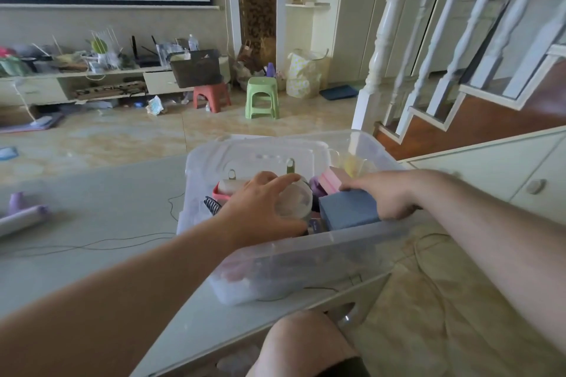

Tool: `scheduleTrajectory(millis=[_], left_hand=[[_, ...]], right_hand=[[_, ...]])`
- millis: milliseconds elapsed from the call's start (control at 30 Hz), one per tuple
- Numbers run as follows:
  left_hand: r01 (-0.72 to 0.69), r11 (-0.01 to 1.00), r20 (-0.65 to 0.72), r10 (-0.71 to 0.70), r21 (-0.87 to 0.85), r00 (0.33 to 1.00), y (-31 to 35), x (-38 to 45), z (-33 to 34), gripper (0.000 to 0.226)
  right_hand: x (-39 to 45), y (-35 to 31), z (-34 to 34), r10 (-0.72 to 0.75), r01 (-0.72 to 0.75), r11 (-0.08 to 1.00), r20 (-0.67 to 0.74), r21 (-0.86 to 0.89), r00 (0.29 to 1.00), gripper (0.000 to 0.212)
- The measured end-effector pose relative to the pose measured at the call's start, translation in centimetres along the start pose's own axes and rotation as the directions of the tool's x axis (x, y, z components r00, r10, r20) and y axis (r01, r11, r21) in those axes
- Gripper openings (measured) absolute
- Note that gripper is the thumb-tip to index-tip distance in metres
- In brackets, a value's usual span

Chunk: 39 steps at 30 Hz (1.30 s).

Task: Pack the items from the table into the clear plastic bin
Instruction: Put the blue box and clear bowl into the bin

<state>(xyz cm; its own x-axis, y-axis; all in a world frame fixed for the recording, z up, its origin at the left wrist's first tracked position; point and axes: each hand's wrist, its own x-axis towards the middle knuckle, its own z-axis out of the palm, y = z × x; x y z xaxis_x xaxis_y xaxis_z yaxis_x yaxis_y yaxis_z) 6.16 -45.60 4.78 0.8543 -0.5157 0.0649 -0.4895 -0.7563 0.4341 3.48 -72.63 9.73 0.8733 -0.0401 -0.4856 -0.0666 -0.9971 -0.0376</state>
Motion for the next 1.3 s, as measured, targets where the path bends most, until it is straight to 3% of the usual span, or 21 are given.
scheduleTrajectory(millis=[100, 200, 300, 433, 567, 667, 800, 933, 1033, 1200, 1300], left_hand=[[-0.002, 1.0, 0.006, 0.002, -0.007, 1.0, -0.3, 0.1, 0.2, 0.091], [-0.017, 1.0, 0.001, 0.017, -0.023, 1.0, -0.3, 0.1, 0.2, 0.09], [-0.061, 0.998, -0.014, 0.062, 0.021, 0.998, 0.3, 0.3, -0.6, 0.086], [-0.055, 0.996, -0.05, 0.059, 0.064, 0.997, 1.5, 3.3, -2.5, 0.088], [-0.029, 0.996, 0.053, 0.025, 0.08, 0.998, 3.4, 6.8, -2.3, 0.097], [-0.133, 0.972, 0.142, 0.107, 0.192, 0.984, 4.9, 9.0, -0.5, 0.08], [-0.077, 0.991, 0.106, 0.065, 0.112, 0.992, 4.0, 11.8, 3.4, 0.072], [-0.142, 0.94, 0.191, 0.085, 0.31, 0.978, 3.4, 13.1, 4.8, 0.071], [-0.176, 0.91, 0.23, 0.093, 0.375, 0.969, 2.7, 12.6, 4.1, 0.078], [-0.219, 0.958, 0.07, 0.21, 0.185, 0.975, 1.6, 9.2, 1.5, 0.069], [-0.181, 0.971, 0.233, 0.142, 0.154, 0.962, 0.2, 6.7, -0.3, 0.061]], right_hand=[[0.1, 0.6, 0.9, -0.023, 0.001, 0.96, 0.076, 0.28, 0.997, 0.069], [0.8, 0.4, 2.7, -0.003, 0.028, 0.963, -0.094, 0.267, 0.996, 0.042], [1.0, 0.3, 3.3, 0.039, 0.028, 0.964, -0.246, 0.266, 0.969, 0.035], [0.2, 0.4, 3.6, 0.067, 0.038, 0.962, -0.373, 0.269, 0.925, 0.039], [-0.3, 0.5, 4.1, 0.083, 0.046, 0.961, -0.444, 0.273, 0.892, 0.039], [-0.5, 0.5, 4.2, 0.087, 0.047, 0.965, -0.485, 0.259, 0.87, 0.037], [-0.5, 0.5, 4.1, 0.095, 0.045, 0.965, -0.509, 0.257, 0.856, 0.032], [-0.2, 0.4, 3.8, 0.094, 0.024, 0.973, -0.485, 0.231, 0.869, 0.062], [-0.2, 0.6, 3.7, 0.087, 0.014, 0.979, -0.48, 0.202, 0.873, 0.068], [-1.0, 0.2, 3.7, 0.108, 0.0, 0.978, -0.504, 0.21, 0.857, 0.07], [-1.5, -0.2, 3.7, 0.124, 0.002, 0.973, -0.529, 0.231, 0.84, 0.065]])
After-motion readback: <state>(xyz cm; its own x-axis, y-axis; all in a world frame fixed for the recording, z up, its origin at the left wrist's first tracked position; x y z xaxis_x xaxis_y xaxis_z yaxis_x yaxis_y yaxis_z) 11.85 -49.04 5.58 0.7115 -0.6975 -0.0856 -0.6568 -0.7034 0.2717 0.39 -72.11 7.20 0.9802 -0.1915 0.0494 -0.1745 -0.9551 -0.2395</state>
